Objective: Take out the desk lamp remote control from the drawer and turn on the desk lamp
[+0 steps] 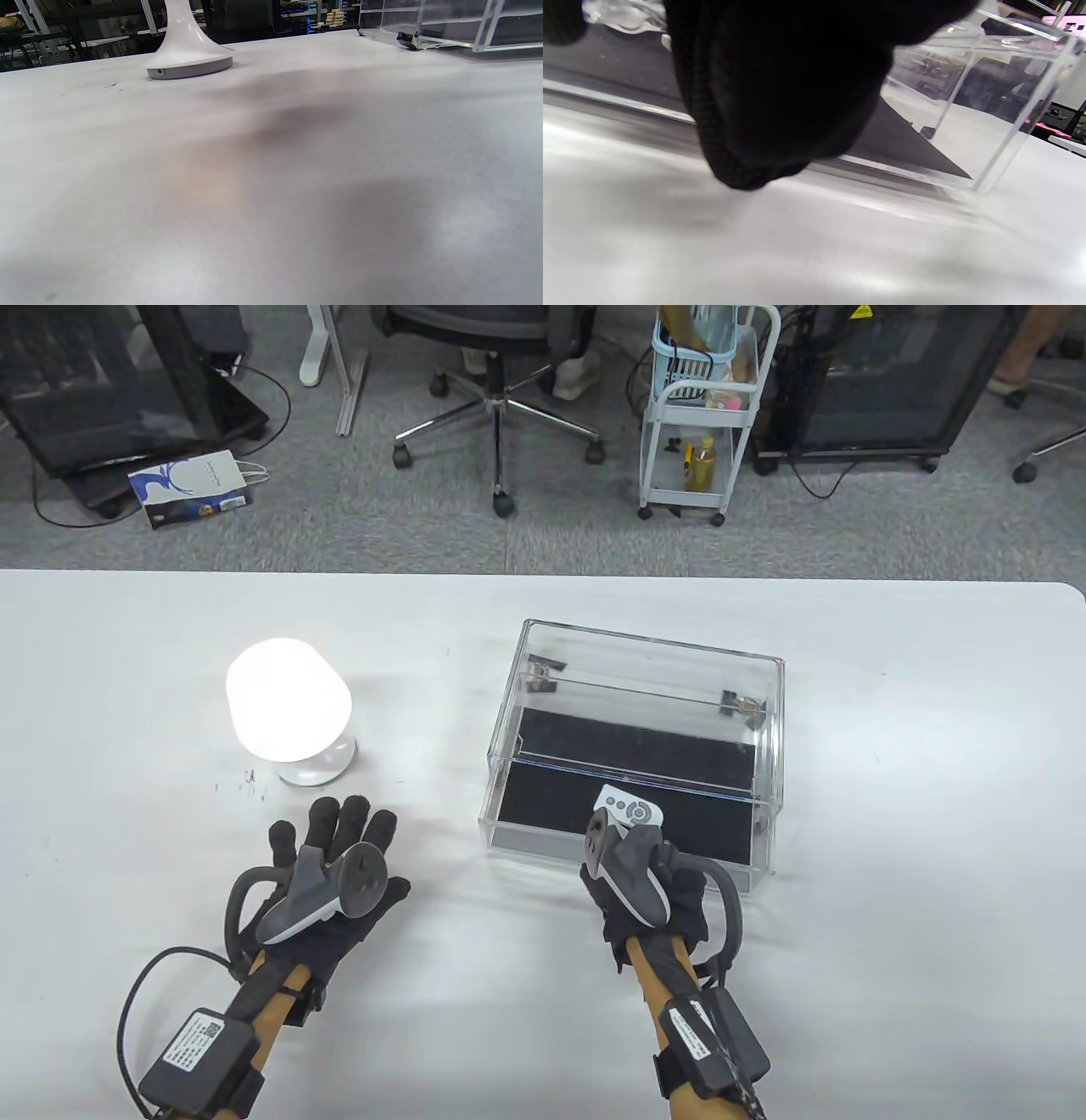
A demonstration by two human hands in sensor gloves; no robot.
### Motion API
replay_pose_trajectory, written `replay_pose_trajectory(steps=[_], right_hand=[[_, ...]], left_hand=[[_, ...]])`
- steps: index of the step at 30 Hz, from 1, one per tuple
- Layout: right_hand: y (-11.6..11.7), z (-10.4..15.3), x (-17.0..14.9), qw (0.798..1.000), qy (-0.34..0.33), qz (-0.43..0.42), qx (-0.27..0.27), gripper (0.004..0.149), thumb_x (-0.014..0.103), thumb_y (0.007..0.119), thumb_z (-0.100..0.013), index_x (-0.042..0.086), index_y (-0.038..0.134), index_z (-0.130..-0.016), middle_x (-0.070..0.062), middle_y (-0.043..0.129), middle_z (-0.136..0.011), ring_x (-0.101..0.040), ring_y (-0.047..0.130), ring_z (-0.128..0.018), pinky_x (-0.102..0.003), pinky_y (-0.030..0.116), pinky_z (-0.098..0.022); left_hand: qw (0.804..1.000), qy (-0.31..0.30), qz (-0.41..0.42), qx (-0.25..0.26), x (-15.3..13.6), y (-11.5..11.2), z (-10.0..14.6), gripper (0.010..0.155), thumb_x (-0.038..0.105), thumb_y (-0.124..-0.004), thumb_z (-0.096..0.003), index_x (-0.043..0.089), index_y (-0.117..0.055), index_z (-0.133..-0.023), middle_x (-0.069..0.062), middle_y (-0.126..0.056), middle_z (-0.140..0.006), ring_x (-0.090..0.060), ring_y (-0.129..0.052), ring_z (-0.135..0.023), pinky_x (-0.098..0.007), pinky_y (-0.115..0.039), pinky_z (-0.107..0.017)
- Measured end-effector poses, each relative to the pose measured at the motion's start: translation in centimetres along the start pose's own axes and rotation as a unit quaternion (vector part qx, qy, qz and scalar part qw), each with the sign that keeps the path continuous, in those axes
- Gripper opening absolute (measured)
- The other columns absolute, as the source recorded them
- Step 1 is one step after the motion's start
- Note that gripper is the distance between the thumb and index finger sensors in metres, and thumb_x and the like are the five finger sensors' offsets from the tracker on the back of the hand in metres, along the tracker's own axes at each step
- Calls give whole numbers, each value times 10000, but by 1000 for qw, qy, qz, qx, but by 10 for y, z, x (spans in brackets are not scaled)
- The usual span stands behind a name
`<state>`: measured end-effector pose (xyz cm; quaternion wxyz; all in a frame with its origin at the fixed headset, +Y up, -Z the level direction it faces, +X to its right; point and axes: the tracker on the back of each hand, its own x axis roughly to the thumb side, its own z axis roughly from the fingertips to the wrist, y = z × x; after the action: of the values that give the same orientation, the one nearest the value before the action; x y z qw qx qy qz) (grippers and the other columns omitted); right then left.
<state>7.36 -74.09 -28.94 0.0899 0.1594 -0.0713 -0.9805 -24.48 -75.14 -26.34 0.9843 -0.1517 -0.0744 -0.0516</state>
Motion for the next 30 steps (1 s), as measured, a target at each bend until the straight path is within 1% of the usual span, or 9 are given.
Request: replay_pose_trajectory(steps=[5, 9, 12, 15, 18, 22, 25, 27, 30], right_hand=[[-5, -28, -1, 999, 37, -17, 29, 728, 835, 750, -296, 212, 993, -583, -22, 1114, -426, -149, 1073, -204, -208, 888, -159], [-8, -46, -5, 995, 60, -40, 66, 734, 838, 690, -316, 244, 970, -646, -10, 1099, -534, -161, 1083, -315, -225, 896, -241], [-11, -54, -11, 993, 79, -58, 60, 719, 835, 679, -316, 265, 968, -646, -4, 1097, -552, -165, 1081, -334, -229, 894, -254], [-12, -55, -17, 994, 90, -56, 29, 711, 838, 640, -328, 290, 954, -654, 19, 1092, -569, -147, 1083, -352, -219, 895, -267], [-9, -47, -19, 995, 72, -62, 4, 680, 805, 610, -367, 300, 938, -682, 31, 1092, -581, -137, 1090, -366, -219, 901, -270], [-14, -25, -23, 995, 23, -94, -29, 689, 784, 640, -364, 277, 916, -740, -7, 1078, -639, -189, 1091, -432, -272, 904, -310], [-21, -4, -27, 992, -8, -114, -48, 701, 775, 643, -369, 298, 855, -837, -33, 1018, -787, -244, 1055, -619, -354, 886, -445], [-23, 11, -30, 989, -33, -134, -45, 718, 778, 635, -371, 338, 776, -921, -46, 932, -923, -287, 975, -789, -443, 824, -568], [-22, 29, -31, 984, -66, -162, -44, 762, 789, 623, -367, 380, 652, -1010, -67, 766, -1079, -357, 808, -969, -564, 708, -669]], left_hand=[[1000, 1, 5, -8, -2, -3, -5, 761, 738, -373, -399, 467, -87, -1051, 70, -55, -1217, -295, -79, -1175, -697, -154, -733], [1000, 3, 2, -19, -3, -7, -9, 761, 739, -371, -399, 469, -86, -1050, 70, -56, -1218, -295, -82, -1177, -698, -154, -732], [1000, 4, 3, -22, -3, -9, -10, 761, 738, -371, -400, 467, -86, -1051, 69, -56, -1218, -296, -85, -1178, -698, -153, -732], [1000, 3, 3, -21, -3, -8, -10, 760, 739, -371, -400, 468, -87, -1051, 68, -59, -1219, -297, -90, -1179, -698, -155, -732], [1000, 3, 6, -19, -3, -8, -10, 760, 739, -372, -399, 469, -87, -1050, 69, -59, -1219, -296, -91, -1180, -698, -155, -732], [1000, 1, -3, -18, -2, -8, -7, 760, 738, -372, -400, 467, -87, -1051, 69, -60, -1219, -297, -90, -1179, -698, -156, -732], [1000, 0, -6, -12, -1, -7, -4, 761, 738, -373, -400, 467, -86, -1051, 69, -58, -1218, -296, -86, -1178, -698, -155, -732], [1000, 0, -6, -9, -1, -6, -3, 761, 737, -373, -399, 467, -86, -1050, 69, -56, -1217, -296, -83, -1177, -697, -154, -733], [1000, 3, -8, -7, -1, -6, -3, 762, 738, -372, -399, 467, -85, -1050, 70, -51, -1216, -295, -77, -1175, -697, -153, -732]])
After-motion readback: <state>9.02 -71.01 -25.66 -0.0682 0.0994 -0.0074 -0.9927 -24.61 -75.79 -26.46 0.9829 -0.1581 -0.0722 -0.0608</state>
